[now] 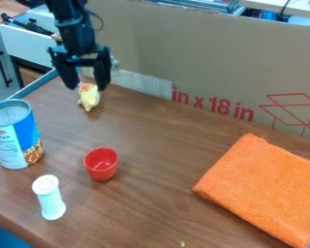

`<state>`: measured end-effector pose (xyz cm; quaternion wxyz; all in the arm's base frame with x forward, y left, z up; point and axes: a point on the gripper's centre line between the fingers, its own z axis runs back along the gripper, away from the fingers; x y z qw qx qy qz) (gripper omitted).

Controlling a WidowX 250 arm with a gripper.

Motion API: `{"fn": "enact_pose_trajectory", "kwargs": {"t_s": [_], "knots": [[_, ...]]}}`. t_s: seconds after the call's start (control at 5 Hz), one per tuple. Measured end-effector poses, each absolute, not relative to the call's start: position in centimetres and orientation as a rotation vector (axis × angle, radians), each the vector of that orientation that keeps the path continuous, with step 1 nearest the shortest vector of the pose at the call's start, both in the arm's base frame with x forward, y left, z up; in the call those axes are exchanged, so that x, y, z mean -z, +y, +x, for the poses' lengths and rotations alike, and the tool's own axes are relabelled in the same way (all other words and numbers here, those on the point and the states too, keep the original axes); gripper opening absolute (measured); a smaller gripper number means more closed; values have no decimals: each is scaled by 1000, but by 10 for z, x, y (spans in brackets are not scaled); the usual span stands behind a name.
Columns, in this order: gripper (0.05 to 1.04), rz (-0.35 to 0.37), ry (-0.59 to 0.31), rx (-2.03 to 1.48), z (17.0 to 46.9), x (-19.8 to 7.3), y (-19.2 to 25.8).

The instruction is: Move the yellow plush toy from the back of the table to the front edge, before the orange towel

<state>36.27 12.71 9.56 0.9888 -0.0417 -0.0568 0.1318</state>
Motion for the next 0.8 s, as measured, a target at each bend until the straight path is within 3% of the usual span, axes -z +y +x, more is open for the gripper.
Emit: {"fn": "enact_pose_trajectory", "kwargs": {"t_s": [0.4,0.8], "knots": [[1008,-26,-51,-395,387,-73,149],[1008,21,-2,-459,391,-63,159]]}}
